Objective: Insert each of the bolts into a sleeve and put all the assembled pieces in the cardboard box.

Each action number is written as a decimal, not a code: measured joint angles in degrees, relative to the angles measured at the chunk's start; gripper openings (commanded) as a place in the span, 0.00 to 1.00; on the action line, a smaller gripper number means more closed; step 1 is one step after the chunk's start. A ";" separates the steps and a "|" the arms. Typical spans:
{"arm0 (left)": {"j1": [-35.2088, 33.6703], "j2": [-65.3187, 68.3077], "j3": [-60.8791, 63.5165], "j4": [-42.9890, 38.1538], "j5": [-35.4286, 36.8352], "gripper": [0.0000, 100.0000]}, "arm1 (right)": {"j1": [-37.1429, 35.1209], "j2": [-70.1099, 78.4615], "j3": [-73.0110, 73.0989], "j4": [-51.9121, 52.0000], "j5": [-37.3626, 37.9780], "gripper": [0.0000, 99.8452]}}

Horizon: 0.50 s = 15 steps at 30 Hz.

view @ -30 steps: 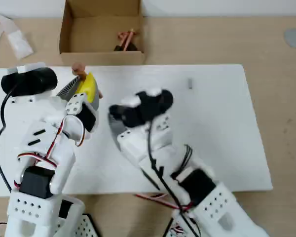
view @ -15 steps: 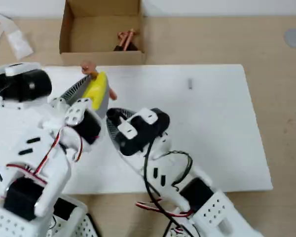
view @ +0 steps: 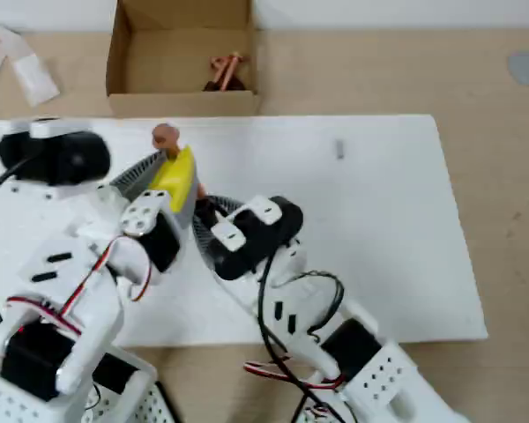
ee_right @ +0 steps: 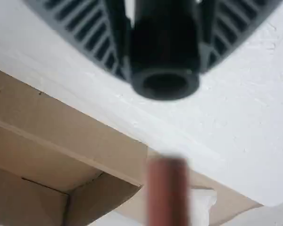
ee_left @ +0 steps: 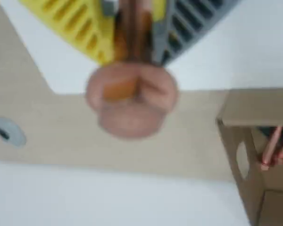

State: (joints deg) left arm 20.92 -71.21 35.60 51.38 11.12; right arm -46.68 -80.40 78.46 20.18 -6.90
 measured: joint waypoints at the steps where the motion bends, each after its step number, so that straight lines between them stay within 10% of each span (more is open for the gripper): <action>1: 0.00 0.00 0.18 -0.35 -0.53 0.01 | 0.00 0.00 0.00 0.00 0.00 0.01; 15: 0.00 -6.51 5.45 -0.44 -4.57 0.01 | 0.00 0.00 0.00 0.00 0.00 0.01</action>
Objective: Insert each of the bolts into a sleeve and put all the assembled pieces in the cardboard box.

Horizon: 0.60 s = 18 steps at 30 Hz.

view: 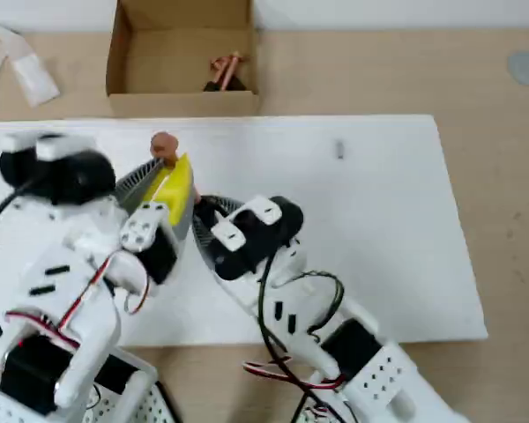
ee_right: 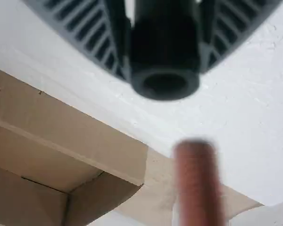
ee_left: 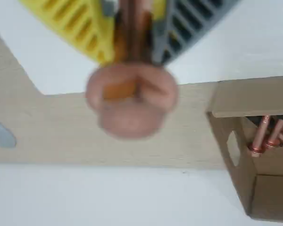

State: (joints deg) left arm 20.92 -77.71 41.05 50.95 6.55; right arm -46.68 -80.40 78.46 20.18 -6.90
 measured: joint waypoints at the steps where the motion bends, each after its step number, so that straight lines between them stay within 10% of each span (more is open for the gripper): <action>1: 0.00 -1.49 1.41 0.00 -0.62 0.01 | 0.00 0.00 0.00 0.00 0.00 0.01; 18: 0.00 -8.97 7.56 -6.24 -3.96 0.01 | 0.00 0.00 0.00 0.00 0.00 0.01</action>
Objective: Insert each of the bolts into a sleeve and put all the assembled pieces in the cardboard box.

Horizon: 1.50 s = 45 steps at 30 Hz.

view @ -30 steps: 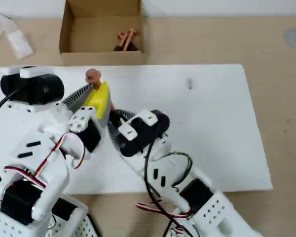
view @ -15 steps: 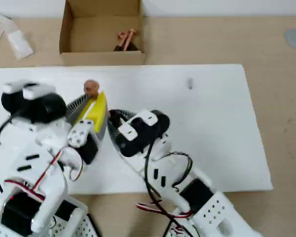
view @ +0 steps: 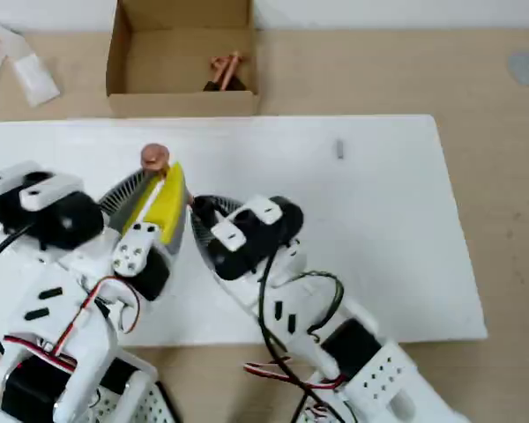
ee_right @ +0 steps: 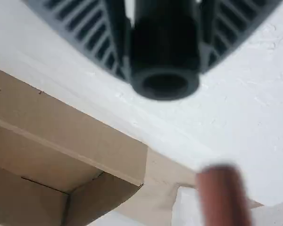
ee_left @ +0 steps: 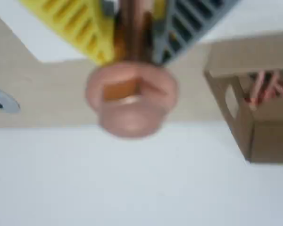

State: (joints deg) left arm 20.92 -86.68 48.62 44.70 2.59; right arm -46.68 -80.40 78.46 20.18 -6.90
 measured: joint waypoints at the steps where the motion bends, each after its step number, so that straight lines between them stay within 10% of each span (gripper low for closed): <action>1: 0.00 0.70 0.00 -0.44 -0.44 0.01 | 0.00 0.00 0.00 0.00 0.00 0.01; 45: 2.81 3.60 8.62 -3.87 -1.23 0.01 | 0.00 -0.18 0.00 0.00 0.00 0.01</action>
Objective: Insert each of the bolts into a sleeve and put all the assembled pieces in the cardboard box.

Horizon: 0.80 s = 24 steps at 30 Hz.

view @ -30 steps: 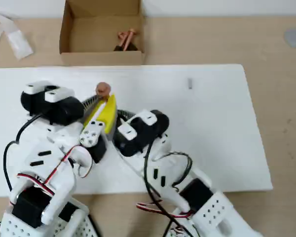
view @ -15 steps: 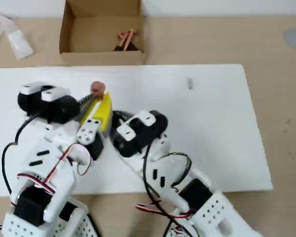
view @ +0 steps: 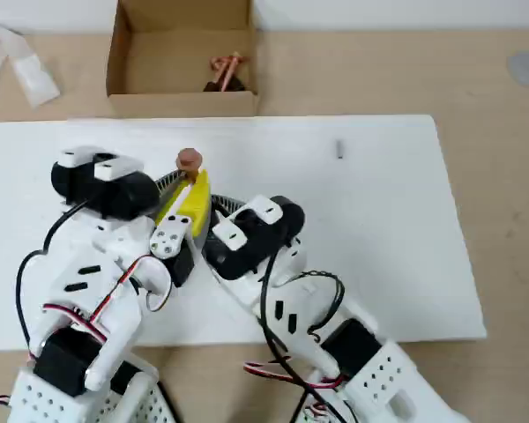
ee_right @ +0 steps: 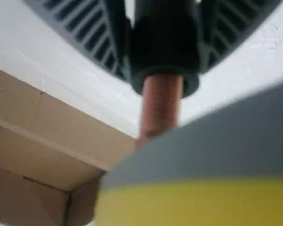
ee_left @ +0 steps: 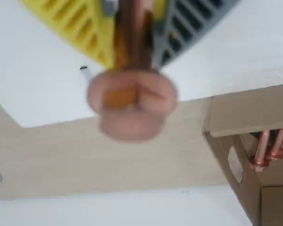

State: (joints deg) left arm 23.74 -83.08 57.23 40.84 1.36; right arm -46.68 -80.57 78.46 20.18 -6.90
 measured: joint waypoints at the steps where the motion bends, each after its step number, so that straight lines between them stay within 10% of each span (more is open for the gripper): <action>1: 0.00 0.00 0.00 0.00 0.26 0.01 | 0.00 -0.26 0.00 0.00 0.00 0.01; 9: 0.53 -0.09 -0.09 3.60 1.32 0.05 | 0.00 -0.35 0.00 0.00 -0.09 0.01; 24: -0.35 -0.53 -15.38 35.25 5.98 0.18 | 3.60 -0.09 0.09 0.09 -1.93 0.01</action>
State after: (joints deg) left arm 23.38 -83.60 41.85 76.09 7.34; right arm -43.08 -80.66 78.55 20.26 -8.84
